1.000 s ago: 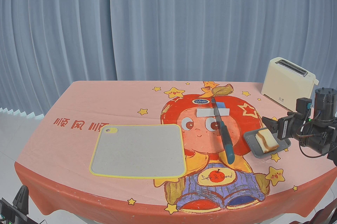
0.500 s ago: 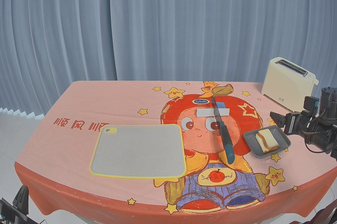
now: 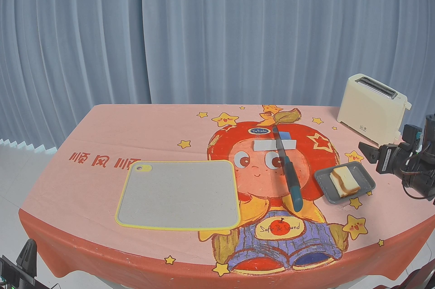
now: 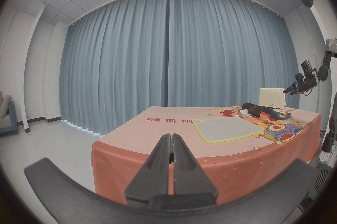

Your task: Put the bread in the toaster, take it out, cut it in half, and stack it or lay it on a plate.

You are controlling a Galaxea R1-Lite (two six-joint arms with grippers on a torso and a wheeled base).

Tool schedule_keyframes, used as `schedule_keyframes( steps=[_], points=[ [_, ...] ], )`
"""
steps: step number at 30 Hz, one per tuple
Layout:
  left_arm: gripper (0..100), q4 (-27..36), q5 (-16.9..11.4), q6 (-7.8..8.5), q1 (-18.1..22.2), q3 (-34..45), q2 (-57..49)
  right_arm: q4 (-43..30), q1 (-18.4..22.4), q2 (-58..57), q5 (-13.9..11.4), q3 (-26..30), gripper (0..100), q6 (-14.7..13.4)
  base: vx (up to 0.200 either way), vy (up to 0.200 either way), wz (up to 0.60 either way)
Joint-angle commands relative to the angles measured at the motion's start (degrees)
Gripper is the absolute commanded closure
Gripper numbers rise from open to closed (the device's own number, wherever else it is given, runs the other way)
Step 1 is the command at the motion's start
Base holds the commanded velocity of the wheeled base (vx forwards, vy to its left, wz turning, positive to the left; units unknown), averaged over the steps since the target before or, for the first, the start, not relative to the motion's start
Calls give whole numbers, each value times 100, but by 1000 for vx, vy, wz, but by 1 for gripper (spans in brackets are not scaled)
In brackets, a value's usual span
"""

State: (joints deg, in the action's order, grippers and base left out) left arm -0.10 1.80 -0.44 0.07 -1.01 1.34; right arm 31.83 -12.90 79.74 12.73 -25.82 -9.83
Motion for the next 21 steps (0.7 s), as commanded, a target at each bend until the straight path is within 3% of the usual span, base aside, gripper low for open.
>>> schedule_keyframes(
  steps=[1,5,21],
  points=[
    [100,1,4,9,1,101,-2,7,-11,-125,2,95,0,7,0,0,0],
    [100,1,4,9,1,101,-2,7,-20,-134,2,86,0,16,0,0,0],
    [100,1,4,0,1,101,-2,7,-90,-160,11,95,0,25,0,-200,0]
  ],
)
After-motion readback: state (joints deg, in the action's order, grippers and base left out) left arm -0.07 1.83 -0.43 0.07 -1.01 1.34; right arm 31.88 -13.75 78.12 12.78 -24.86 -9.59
